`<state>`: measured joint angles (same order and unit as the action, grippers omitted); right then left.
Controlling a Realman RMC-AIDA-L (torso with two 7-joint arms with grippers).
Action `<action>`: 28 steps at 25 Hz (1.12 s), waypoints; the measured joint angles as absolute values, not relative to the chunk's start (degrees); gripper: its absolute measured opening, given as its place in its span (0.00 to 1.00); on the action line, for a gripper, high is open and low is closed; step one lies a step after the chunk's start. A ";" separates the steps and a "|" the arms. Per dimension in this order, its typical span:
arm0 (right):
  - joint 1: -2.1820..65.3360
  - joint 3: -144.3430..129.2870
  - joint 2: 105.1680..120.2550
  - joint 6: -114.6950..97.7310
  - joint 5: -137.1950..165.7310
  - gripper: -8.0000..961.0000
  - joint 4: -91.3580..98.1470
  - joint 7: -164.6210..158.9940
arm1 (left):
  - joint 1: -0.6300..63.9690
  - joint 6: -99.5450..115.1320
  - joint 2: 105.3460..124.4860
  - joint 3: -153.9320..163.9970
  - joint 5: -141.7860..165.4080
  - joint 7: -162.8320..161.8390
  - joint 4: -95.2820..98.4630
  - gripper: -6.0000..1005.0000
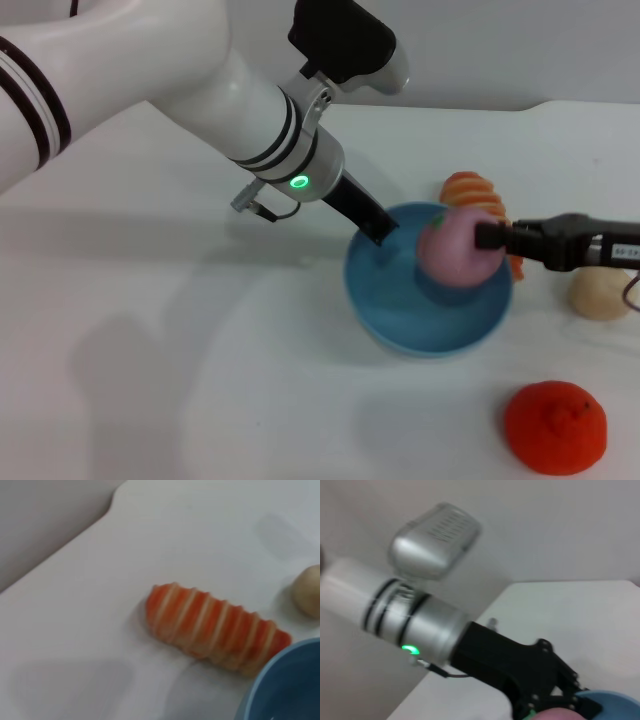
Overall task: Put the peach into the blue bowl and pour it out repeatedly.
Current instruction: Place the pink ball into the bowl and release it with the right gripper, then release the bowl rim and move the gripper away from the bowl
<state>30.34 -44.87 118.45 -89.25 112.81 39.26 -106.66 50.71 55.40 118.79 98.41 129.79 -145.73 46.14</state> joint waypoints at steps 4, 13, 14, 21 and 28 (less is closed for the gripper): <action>30.37 -44.93 118.45 -87.02 113.12 0.06 36.54 -106.34 | 50.64 55.66 118.70 98.60 128.25 -145.73 46.23 0.00; 30.73 -44.91 118.52 -86.40 113.12 0.24 35.77 -106.15 | 50.19 55.17 118.65 98.60 128.23 -145.67 45.87 0.00; 30.73 -44.90 118.51 -86.40 113.10 0.27 35.59 -106.14 | 50.00 55.15 118.65 98.61 128.24 -145.67 45.82 0.00; 29.39 -43.36 118.54 -85.96 111.68 0.41 35.41 -106.08 | 49.00 52.60 118.76 100.37 128.03 -145.69 45.66 0.00; 28.22 -43.15 118.56 -85.67 110.18 0.48 35.22 -105.93 | 48.79 48.12 118.96 108.82 125.35 -145.72 44.92 0.00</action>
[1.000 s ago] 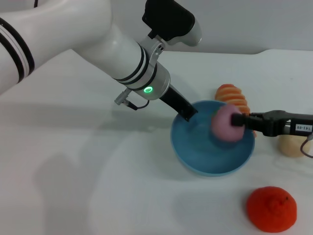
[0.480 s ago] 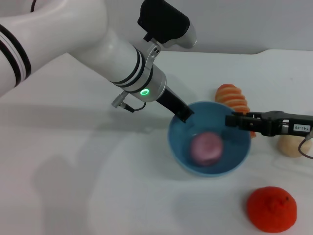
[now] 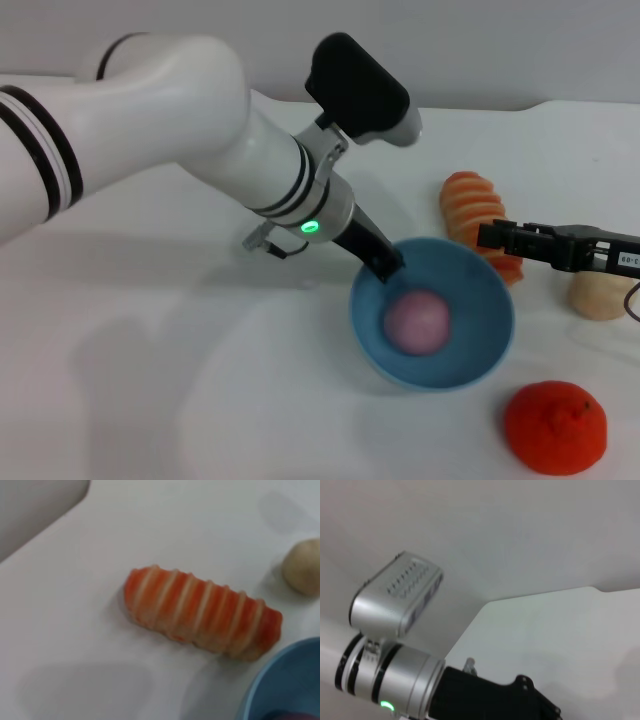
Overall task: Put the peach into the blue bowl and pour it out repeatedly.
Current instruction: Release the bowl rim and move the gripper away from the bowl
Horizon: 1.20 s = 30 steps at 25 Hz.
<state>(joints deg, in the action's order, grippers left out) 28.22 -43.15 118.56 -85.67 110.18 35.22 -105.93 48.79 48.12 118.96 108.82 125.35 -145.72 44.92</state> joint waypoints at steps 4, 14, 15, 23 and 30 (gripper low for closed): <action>28.21 -43.15 118.56 -85.65 110.15 0.48 35.22 -105.90 | 48.75 47.08 119.07 111.05 124.81 -145.77 44.82 0.02; 28.09 -42.78 118.57 -85.56 110.12 0.50 34.99 -105.13 | 47.96 44.62 118.87 111.00 124.72 -148.69 45.81 0.10; 28.04 -42.70 118.56 -85.55 110.11 0.50 34.98 -105.12 | 47.96 44.56 118.81 110.92 124.83 -148.96 45.92 0.10; 27.17 -38.78 118.49 -85.40 110.12 0.53 35.19 -102.67 | 47.77 44.24 118.38 110.67 125.07 -149.79 47.91 0.27; 25.00 -29.36 118.68 -84.21 104.90 0.55 34.64 -85.39 | 39.00 26.52 118.20 106.75 125.48 -146.92 59.04 0.56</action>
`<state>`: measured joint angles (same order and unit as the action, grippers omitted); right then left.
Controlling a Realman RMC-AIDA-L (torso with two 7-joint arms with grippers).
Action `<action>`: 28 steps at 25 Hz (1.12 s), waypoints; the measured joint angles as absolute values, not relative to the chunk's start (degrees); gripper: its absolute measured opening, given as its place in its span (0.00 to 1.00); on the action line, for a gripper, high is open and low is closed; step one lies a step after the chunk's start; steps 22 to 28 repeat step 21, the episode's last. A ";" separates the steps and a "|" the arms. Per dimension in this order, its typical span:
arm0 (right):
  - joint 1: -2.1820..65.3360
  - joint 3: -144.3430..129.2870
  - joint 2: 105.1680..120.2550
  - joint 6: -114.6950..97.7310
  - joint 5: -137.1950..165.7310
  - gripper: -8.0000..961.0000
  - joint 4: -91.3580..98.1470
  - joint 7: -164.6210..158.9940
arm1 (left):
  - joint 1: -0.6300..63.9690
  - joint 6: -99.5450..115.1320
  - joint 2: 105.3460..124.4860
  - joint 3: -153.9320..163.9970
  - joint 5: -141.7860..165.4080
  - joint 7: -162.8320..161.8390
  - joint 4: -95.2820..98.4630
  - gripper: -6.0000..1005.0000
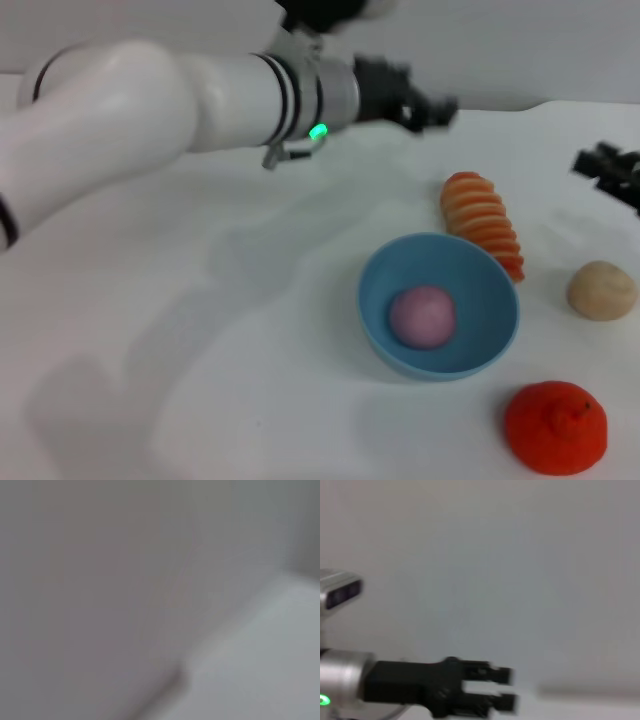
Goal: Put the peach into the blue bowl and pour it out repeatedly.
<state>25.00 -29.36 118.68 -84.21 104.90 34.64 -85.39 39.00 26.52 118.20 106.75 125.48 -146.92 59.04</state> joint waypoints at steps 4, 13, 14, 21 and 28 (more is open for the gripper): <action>22.12 -28.49 118.67 -79.66 95.66 0.56 30.85 -73.19 | 33.54 8.15 118.28 110.35 125.50 -146.40 59.00 0.62; 22.72 -28.42 119.01 -73.62 61.21 0.59 8.05 -28.91 | 30.91 -28.95 118.92 128.80 124.79 -147.10 45.32 0.68; 23.34 -28.42 119.03 -73.73 56.89 0.59 5.30 -24.23 | 30.78 -31.65 119.01 130.74 123.91 -147.39 44.09 0.68; 24.89 -28.39 119.14 -74.27 49.83 0.59 -1.75 -16.74 | 29.71 -40.41 119.08 137.79 117.06 -150.77 40.46 0.68; 24.89 -28.39 119.14 -74.27 49.83 0.59 -1.75 -16.74 | 29.71 -40.41 119.08 137.79 117.06 -150.77 40.46 0.68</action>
